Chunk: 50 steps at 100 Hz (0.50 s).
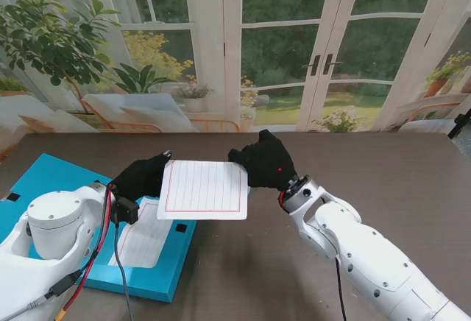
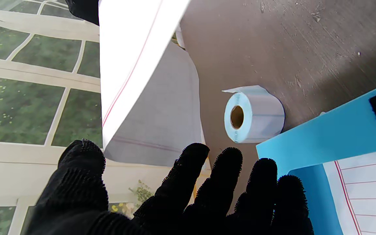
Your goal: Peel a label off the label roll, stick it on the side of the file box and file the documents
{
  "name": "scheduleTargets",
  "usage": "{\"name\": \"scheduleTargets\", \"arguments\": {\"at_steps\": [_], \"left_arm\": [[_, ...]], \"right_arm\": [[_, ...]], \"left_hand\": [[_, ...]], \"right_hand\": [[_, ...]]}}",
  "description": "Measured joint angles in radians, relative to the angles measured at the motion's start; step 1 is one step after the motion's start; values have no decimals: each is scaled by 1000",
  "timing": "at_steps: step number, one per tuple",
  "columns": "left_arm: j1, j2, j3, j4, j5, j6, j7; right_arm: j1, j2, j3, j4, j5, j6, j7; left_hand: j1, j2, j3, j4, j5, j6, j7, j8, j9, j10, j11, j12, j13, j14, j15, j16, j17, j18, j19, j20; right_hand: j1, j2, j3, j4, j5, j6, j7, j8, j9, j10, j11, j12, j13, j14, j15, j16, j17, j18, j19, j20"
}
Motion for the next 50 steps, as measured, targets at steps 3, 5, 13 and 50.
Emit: {"name": "scheduleTargets", "arguments": {"at_steps": [3,5,13,50], "left_arm": [[-5,0,5,3,1,1,-1],[-8,0,8,5,1,1,-1],[-20,-2,19,12,1,2,-1],[-61,-10,76,29,-6,-17,19]], "right_arm": [[-1,0,-1,0,0,-2,-4],[-3,0,-2,0,0,-4,-8],[-5,1,-8,0,1,-9,-26],[11,1,-74,25,-15,-14,-100]], "left_hand": [[0,0,-1,0,1,0,0,1,0,0,0,0,0,1,0,0,0,0,0,6],[0,0,-1,0,1,0,2,3,0,0,0,2,0,1,1,0,0,1,0,8],[11,0,-5,1,13,2,14,8,0,1,0,11,0,3,10,0,0,4,0,9],[125,-83,289,2,171,-3,146,136,145,-6,78,187,57,20,214,124,64,27,60,196]], "right_hand": [[0,0,0,0,0,0,0,0,0,0,0,0,0,0,0,0,0,0,0,0],[0,0,-1,0,0,0,0,0,0,0,0,0,0,0,0,0,0,0,0,0],[1,0,-1,0,0,0,0,0,0,0,0,0,0,0,0,0,0,0,0,0],[3,0,-1,0,0,0,0,0,0,0,0,0,0,0,0,0,0,0,0,0]]}}
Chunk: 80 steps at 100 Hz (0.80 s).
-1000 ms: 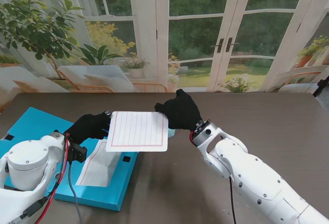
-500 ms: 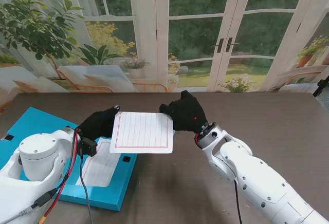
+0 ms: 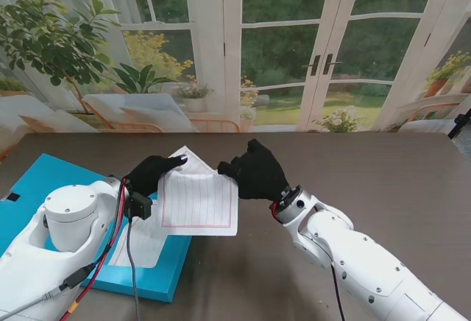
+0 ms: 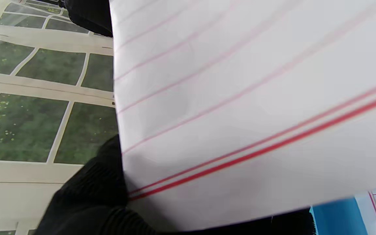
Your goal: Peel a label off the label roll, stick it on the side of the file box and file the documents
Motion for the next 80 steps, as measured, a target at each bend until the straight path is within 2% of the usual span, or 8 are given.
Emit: {"name": "scheduleTargets", "arguments": {"at_steps": [14,27,46,54,57,66,69,80], "left_arm": [[2,-5,12,0,20,-59,43],[10,-17,16,-9,21,-80,103],[26,-30,14,-21,3,-114,133],[33,-31,7,-30,1,-113,130],[36,-31,4,-34,1,-112,128],[46,-31,-9,-46,3,-109,117],[51,-30,-14,-52,3,-108,115],[67,-29,-36,-69,6,-105,106]], "right_arm": [[6,-1,-5,15,0,2,-6],[9,-2,-9,30,3,5,-12],[-14,-2,31,22,13,-3,49],[-24,-2,44,17,22,-7,63],[-29,-2,53,13,24,-10,75],[-47,-2,85,2,33,-19,112],[-54,-3,100,-3,40,-25,126],[-93,-7,167,-34,75,-58,195]], "left_hand": [[132,-85,73,-2,63,-22,202,51,142,-22,103,234,100,30,250,113,20,47,286,143],[194,-92,68,-3,65,-22,399,56,193,-37,289,387,195,25,447,189,-28,113,765,-150],[233,-101,48,-23,11,-13,557,91,203,-45,482,443,264,20,569,248,40,149,863,-175],[245,-101,31,-34,-14,-8,584,98,202,-48,509,452,267,20,584,259,43,150,872,-172],[246,-96,19,-34,-22,-7,593,100,202,-49,515,453,267,20,589,260,43,151,874,-172],[267,-86,1,-34,-46,-5,606,105,190,-51,530,455,267,19,591,262,44,151,875,-170],[267,-85,-3,-34,-47,-4,609,105,190,-51,533,455,267,19,591,262,44,151,875,-170],[278,-85,-9,-34,-59,-3,617,109,190,-51,540,455,267,18,594,262,45,151,875,-168]], "right_hand": [[0,0,-1,0,-1,0,0,0,-1,0,0,0,0,0,0,0,0,0,0,0],[4,72,-89,4,-72,-24,7,9,-74,0,-20,0,-45,8,-46,-2,0,14,0,0],[-150,138,-235,-22,-237,142,122,83,-287,39,4,-30,-160,9,-47,-21,0,39,-11,0],[-198,138,-220,117,-302,184,55,217,-376,49,7,-58,-216,13,-44,-37,0,41,-29,0],[-202,138,-249,226,-324,197,33,246,-399,53,8,-68,-236,20,-43,-42,0,43,-35,0],[-372,98,-174,815,-377,219,-11,254,-479,59,15,-83,-286,28,-50,-50,0,52,-52,0],[-420,90,-157,945,-398,226,-16,255,-498,61,15,-88,-306,33,-46,-51,0,54,-57,0],[-475,87,-138,1039,-429,237,-29,255,-564,67,12,-94,-353,41,-66,-60,0,63,-80,0]]}}
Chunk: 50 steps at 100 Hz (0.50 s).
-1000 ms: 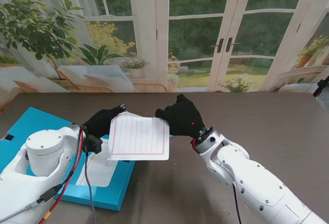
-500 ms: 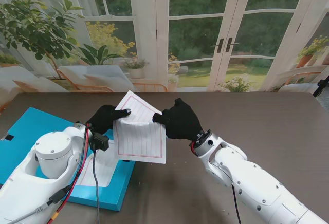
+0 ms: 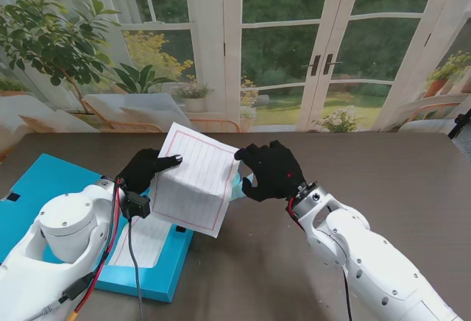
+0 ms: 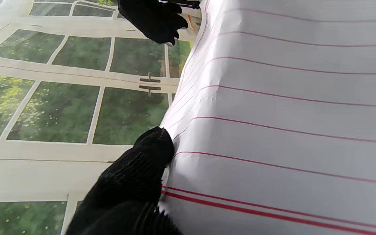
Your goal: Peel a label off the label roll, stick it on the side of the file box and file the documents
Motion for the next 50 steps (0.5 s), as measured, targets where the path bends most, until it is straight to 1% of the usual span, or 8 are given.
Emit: {"name": "scheduleTargets", "arguments": {"at_steps": [7,10,17,24,35,40,42,50], "left_arm": [[11,2,-16,-11,3,7,-10],[15,3,-25,-16,5,12,-17],[28,6,-48,-33,13,29,-43],[41,10,-81,-52,22,56,-73],[65,21,-132,-89,46,104,-103],[75,27,-157,-106,78,125,-126],[80,30,-168,-113,95,135,-139],[96,44,-205,-132,152,163,-174]], "right_arm": [[-92,-10,139,-116,0,-49,152],[-125,-7,174,-169,1,-55,187],[-140,14,157,-209,17,-42,153],[-136,15,141,-198,34,-30,104],[-142,6,169,-190,38,-23,143],[-147,5,179,-190,42,-17,157],[-149,5,181,-189,45,-14,160],[-158,6,189,-188,55,-4,169]], "left_hand": [[8,4,-12,0,-2,0,4,1,-1,0,1,0,0,0,1,0,0,0,0,1],[9,7,-13,0,-14,0,6,3,-11,-1,5,0,0,0,2,0,1,0,0,2],[17,7,-23,0,-16,1,9,4,-13,-1,6,0,0,-1,8,0,4,0,0,7],[18,16,-33,0,-17,1,9,4,-14,-1,8,1,0,-2,9,0,5,0,1,7],[18,16,-40,0,-23,1,9,4,-21,-2,12,1,0,-2,10,0,5,0,1,7],[18,16,-48,0,-25,1,9,4,-25,-2,13,1,0,-3,10,0,5,0,1,7],[18,16,-49,0,-25,1,9,4,-25,-2,13,1,0,-3,10,0,5,0,1,7],[19,16,-50,0,-26,1,9,4,-26,-2,13,1,0,-3,10,0,5,0,1,7]], "right_hand": [[-10,2,3,0,1,22,7,-1,-18,17,-1,-1,-21,24,1,-2,-2,18,-10,0],[-20,2,11,0,-11,25,6,-1,-18,17,5,-2,-37,24,5,-1,-2,21,-11,0],[-50,5,-1,-1,-20,7,-9,-1,-31,17,-3,-3,-40,5,5,-2,-2,16,-13,0],[-60,45,-1,-3,-19,7,-5,-1,-31,17,-3,-8,-47,8,0,-2,-2,16,-15,0],[-60,53,0,-4,-17,-3,-5,-1,-29,17,-3,-11,-47,14,0,-3,-2,16,-20,10],[-59,53,0,-4,0,-10,-1,1,-27,17,-3,-11,-46,17,0,-3,-2,16,-20,11],[-58,72,1,-4,9,-18,-3,-1,-25,17,-3,-11,-46,17,0,-3,-2,16,-21,11],[-55,64,-1,-4,46,-33,-6,0,1,18,11,-12,-46,18,0,-3,-2,16,-21,11]]}}
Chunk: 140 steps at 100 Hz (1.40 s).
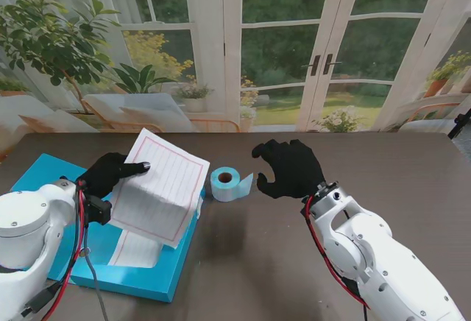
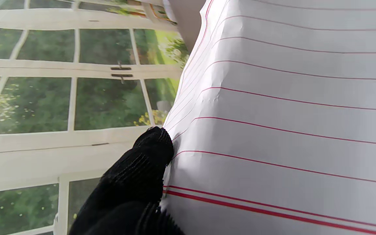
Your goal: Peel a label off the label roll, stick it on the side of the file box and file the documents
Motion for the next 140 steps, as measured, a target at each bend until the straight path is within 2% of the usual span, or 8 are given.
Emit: {"name": "scheduleTargets", "arguments": {"at_steps": [15,32,60,72,87,121,140], "left_arm": [[25,20,-43,-11,42,23,-6],[50,33,-62,-10,171,37,-14],[75,36,-57,30,210,62,33],[74,39,-29,61,261,64,29],[67,36,8,108,257,60,68],[30,30,77,177,275,64,90],[3,11,117,220,243,59,179]], "right_arm": [[-10,3,14,7,1,3,39],[-17,8,23,22,1,4,56],[-33,12,35,39,6,9,75],[-35,13,36,45,17,10,82],[-41,13,39,45,17,10,83],[-48,12,43,51,32,9,84],[-53,12,44,56,48,9,83]], "left_hand": [[10,10,-22,1,-1,0,0,0,-3,0,0,0,0,-2,0,0,0,0,0,0],[12,19,-40,2,-2,0,0,0,-5,-1,0,0,0,-2,0,0,0,-1,0,0],[21,19,-60,5,-3,0,0,-3,-8,-1,-8,-2,-1,-3,0,0,0,-3,0,0],[53,35,-114,12,-14,0,0,-9,-16,-4,-8,-14,-2,-5,0,-3,-1,-6,0,-5],[53,36,-118,12,-14,-1,0,-16,-21,-5,-11,-15,-8,-6,-2,-3,-8,-11,0,-13],[53,36,-128,12,-24,-2,-3,-30,-30,-6,-21,-26,-27,-8,-7,-7,-23,-21,0,-25],[62,50,-128,12,-29,-2,-3,-40,-40,-6,-22,-27,-36,-9,-12,-15,-33,-24,0,-30]], "right_hand": [[13,11,-1,0,54,-26,-11,0,36,1,-16,0,20,1,-4,0,0,2,0,0],[14,11,-1,0,54,-29,-19,0,48,1,-18,0,20,1,-6,0,0,3,0,1],[14,36,-9,1,53,-29,-26,0,46,2,-27,0,20,1,-16,0,0,3,-2,2],[14,37,-9,1,53,-29,-31,0,46,2,-27,0,20,1,-16,0,0,3,-11,3],[14,37,-9,1,53,-29,-31,0,45,3,-27,0,20,1,-16,0,0,3,-11,5],[14,37,-9,1,42,-29,-34,0,45,3,-27,0,19,1,-16,0,0,3,-11,18],[14,38,-9,1,42,-29,-34,0,44,5,-27,0,9,1,-17,0,0,3,-11,22]]}}
